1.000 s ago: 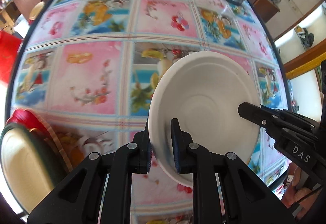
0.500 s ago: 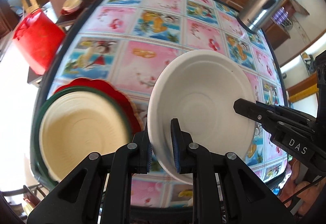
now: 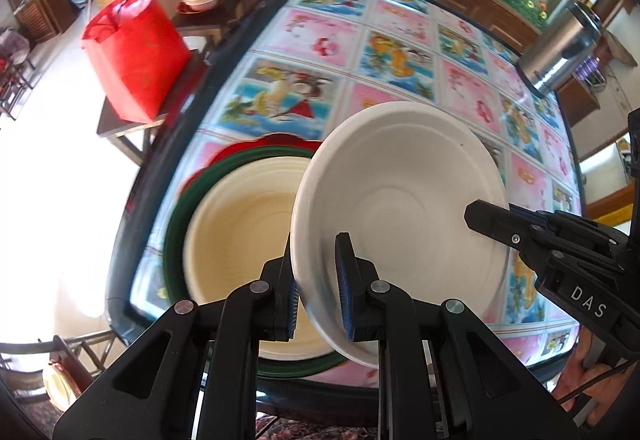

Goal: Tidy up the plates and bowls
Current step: 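Lower the small white bowl into the cream bowl and open both grippers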

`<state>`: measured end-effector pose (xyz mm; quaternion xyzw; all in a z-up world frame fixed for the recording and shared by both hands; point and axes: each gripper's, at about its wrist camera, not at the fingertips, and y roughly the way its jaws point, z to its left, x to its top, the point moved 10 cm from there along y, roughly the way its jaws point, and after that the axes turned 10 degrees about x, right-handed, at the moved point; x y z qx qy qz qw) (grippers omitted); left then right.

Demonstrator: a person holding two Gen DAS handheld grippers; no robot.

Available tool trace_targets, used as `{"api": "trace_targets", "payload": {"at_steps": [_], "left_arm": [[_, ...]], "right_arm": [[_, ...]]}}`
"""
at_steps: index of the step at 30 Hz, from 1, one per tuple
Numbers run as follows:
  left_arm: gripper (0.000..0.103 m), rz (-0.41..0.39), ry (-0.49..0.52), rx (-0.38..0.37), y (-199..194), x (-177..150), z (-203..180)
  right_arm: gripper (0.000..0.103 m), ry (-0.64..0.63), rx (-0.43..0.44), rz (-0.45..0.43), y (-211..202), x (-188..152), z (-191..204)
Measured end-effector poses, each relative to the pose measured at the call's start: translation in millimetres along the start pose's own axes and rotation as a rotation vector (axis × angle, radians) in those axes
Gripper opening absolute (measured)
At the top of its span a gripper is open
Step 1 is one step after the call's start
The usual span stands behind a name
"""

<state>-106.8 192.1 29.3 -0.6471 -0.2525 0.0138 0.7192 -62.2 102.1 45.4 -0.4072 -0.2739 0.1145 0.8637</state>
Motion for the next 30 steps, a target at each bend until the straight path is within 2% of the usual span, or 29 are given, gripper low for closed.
{"api": "trace_targets", "payload": {"at_steps": [9,20,30], "left_arm": [[0.016,0.045,-0.026,0.03,22.4,-11.2,37.6],[0.017,0.073,-0.012,0.057,42.7,-20.6,50.0],[0.017,0.064,-0.013,0.058,45.0,-19.1,49.6]], "right_arm": [[0.011,-0.05,-0.02,0.05,39.2,-2.7,24.1],[0.012,-0.076,-0.063,0.094,64.0,-11.9,29.8],[0.013,-0.097,-0.108,0.079,66.2,-12.9,30.4]]}}
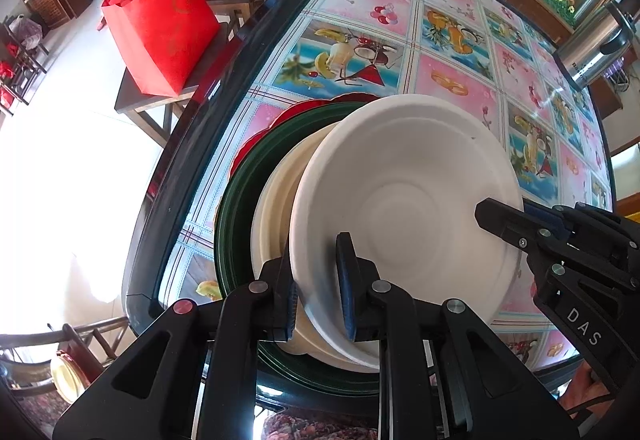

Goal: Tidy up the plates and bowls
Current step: 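Lower the small white bowl into the cream bowl and open both grippers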

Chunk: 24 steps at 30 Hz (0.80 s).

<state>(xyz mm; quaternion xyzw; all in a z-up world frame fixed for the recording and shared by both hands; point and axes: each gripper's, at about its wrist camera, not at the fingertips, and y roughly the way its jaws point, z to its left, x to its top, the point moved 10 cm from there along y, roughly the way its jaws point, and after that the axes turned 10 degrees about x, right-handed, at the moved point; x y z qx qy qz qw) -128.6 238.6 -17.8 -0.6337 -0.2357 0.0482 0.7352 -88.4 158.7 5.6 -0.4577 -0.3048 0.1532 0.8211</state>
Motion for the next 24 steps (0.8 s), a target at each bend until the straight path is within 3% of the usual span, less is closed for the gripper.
{"api": "trace_targets", "payload": {"at_steps": [8,12,17,21,24], "left_arm": [[0.018,-0.006,-0.01,-0.006,1.6,1.5,3.3],[0.021,-0.005,-0.017,-0.014,0.4,1.5,3.8],[0.039,-0.027,-0.01,-0.023,-10.6,2.7,0.1],[0.063,-0.074,-0.013,-0.001,-26.3,7.3,4.0],[0.064,-0.108,-0.019,-0.002,-37.2,10.3,6.6]], "right_arm": [[0.014,-0.014,-0.017,-0.014,-0.4,1.7,1.8],[0.023,-0.008,-0.021,-0.028,-2.2,2.2,1.4],[0.024,-0.002,-0.02,-0.054,-9.5,4.3,2.3],[0.03,0.003,-0.03,-0.091,-20.3,5.7,1.6],[0.033,0.015,-0.029,-0.118,-29.1,6.0,0.4]]}}
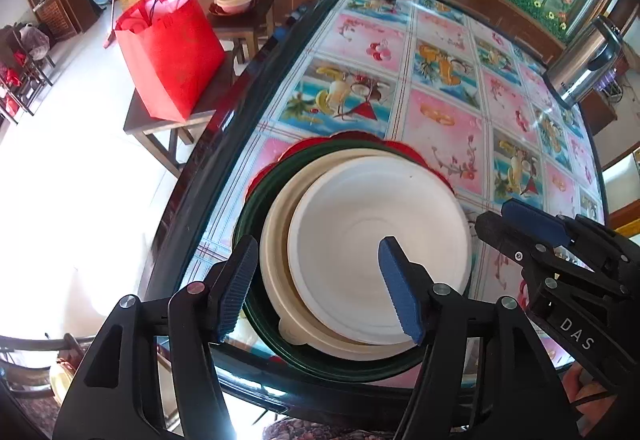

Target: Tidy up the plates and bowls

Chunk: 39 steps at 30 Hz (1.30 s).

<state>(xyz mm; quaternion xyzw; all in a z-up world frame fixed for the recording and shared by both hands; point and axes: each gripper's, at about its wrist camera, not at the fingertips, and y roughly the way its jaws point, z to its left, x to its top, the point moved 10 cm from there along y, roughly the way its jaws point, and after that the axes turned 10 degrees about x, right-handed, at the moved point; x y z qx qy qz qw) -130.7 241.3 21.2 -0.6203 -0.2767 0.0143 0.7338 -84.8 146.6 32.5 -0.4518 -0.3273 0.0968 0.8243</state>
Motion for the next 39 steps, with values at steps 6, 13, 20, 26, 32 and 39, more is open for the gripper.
{"api": "trace_targets", "payload": {"at_steps": [6,13,20,26,32,39], "left_arm": [[0.064,-0.036,0.006,-0.008,-6.6,1.4,-5.0],[0.064,-0.092,0.035,-0.02,-16.4,3.4,-17.3],[0.064,-0.095,0.08,-0.001,-16.7,-5.5,-30.6],[0.064,-0.093,0.066,-0.011,-17.6,-9.2,-30.7],[0.064,-0.097,0.045,0.013,-17.1,-9.6,-20.3],[0.064,-0.1,0.038,0.052,-15.5,-8.5,-10.7]], "right_arm": [[0.034,0.011,-0.025,-0.041,-15.9,-3.4,-11.3],[0.034,0.061,-0.058,-0.038,-22.2,-16.2,-36.7],[0.034,0.066,-0.059,-0.072,-31.0,-18.2,-34.9],[0.034,0.039,-0.092,-0.095,-27.2,-12.2,-22.3],[0.043,0.017,-0.08,-0.087,-18.7,-12.1,-12.7],[0.043,0.018,-0.074,-0.081,-16.2,-13.2,-12.3]]}}
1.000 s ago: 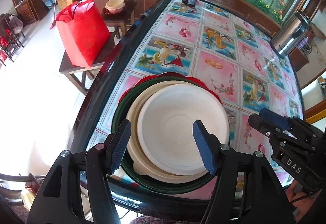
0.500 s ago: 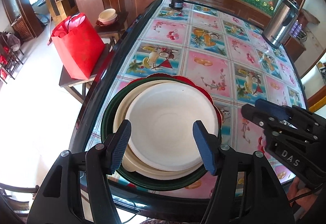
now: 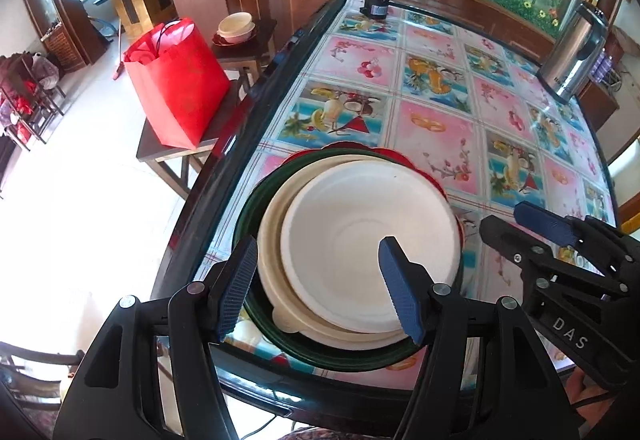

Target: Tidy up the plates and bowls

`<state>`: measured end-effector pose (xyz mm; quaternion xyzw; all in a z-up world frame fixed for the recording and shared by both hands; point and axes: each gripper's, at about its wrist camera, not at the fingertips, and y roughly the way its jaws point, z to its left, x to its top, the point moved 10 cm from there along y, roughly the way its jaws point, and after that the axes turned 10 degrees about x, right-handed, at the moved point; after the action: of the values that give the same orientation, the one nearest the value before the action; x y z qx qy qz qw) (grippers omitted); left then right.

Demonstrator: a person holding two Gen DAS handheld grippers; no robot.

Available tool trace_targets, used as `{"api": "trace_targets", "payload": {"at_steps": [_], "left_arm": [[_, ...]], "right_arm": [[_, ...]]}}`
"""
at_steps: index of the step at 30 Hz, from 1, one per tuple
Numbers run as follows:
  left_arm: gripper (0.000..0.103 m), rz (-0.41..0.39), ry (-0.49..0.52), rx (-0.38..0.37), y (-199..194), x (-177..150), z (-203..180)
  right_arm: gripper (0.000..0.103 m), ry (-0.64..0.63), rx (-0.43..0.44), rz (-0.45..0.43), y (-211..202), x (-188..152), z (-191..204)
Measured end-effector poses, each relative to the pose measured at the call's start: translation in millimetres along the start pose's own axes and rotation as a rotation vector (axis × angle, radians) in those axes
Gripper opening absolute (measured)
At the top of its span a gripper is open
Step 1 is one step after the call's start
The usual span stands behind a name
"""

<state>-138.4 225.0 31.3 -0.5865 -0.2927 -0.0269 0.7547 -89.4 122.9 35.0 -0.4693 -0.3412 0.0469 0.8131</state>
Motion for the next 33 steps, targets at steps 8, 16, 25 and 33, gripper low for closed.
{"api": "trace_targets", "payload": {"at_steps": [8,16,25,33], "left_arm": [[0.064,-0.019,0.041,0.057,-1.2,1.5,7.3],[0.064,0.038,0.003,0.112,5.1,-3.6,21.3],[0.064,0.066,-0.011,0.005,2.6,-7.8,7.7],[0.064,0.097,0.009,0.035,8.1,-16.2,6.6]], "right_arm": [[0.043,0.008,0.004,0.004,-0.1,-1.5,-1.1],[0.043,0.008,0.005,-0.006,-3.0,0.5,-1.7],[0.043,0.0,0.01,0.004,-0.7,-0.8,3.4],[0.043,-0.008,0.012,0.013,4.7,-2.4,8.3]]}}
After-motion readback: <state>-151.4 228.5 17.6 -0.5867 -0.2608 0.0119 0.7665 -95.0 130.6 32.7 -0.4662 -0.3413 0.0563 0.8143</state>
